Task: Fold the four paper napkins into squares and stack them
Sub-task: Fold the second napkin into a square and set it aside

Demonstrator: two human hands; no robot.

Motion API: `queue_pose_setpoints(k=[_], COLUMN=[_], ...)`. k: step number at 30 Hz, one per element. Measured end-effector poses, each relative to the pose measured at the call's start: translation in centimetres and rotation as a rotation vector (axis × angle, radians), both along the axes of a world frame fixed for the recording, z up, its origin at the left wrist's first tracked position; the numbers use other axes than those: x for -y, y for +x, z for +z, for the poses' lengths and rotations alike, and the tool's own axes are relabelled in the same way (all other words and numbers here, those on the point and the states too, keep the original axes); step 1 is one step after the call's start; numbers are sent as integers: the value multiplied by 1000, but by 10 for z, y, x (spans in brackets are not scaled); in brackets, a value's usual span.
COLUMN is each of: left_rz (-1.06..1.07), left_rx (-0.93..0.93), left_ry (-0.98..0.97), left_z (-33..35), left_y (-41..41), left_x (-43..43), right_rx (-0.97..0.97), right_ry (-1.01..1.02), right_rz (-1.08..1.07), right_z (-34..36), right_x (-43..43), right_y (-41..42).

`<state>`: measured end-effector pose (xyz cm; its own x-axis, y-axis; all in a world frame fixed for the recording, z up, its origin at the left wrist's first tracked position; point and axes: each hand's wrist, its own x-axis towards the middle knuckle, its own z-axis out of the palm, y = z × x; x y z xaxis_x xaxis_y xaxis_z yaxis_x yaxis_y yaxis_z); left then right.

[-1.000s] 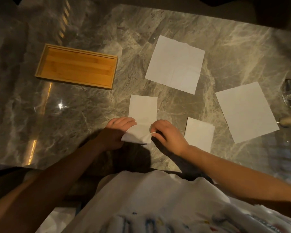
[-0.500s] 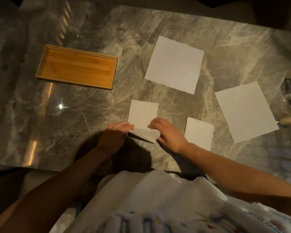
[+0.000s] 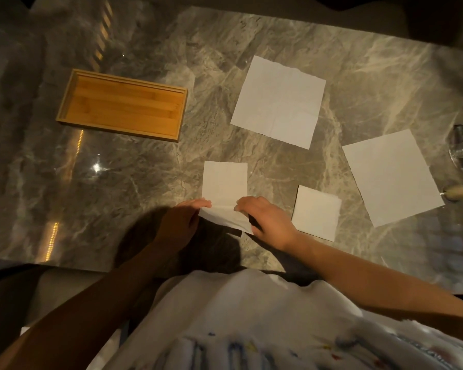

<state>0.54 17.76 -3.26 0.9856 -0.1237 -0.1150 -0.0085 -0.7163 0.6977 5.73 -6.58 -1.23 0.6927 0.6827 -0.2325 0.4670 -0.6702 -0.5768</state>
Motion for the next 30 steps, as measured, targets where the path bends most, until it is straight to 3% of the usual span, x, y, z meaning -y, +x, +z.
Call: queue_pose_setpoints(k=[4, 11, 21, 30], left_rz=[-20, -29, 174, 352], left_rx=[1, -10, -22, -133], left_ry=[6, 198, 256, 105], left_z=[3, 5, 16, 14], left_y=[0, 3, 12, 16], left_x=[-3, -4, 12, 19], right_rx=[22, 5, -101, -186], right_ry=[19, -35, -7, 2], right_rz=[-53, -60, -328, -488], right_z=[-1, -1, -7, -16], right_x=[-3, 0, -8, -12], right_y=[2, 5, 8, 19])
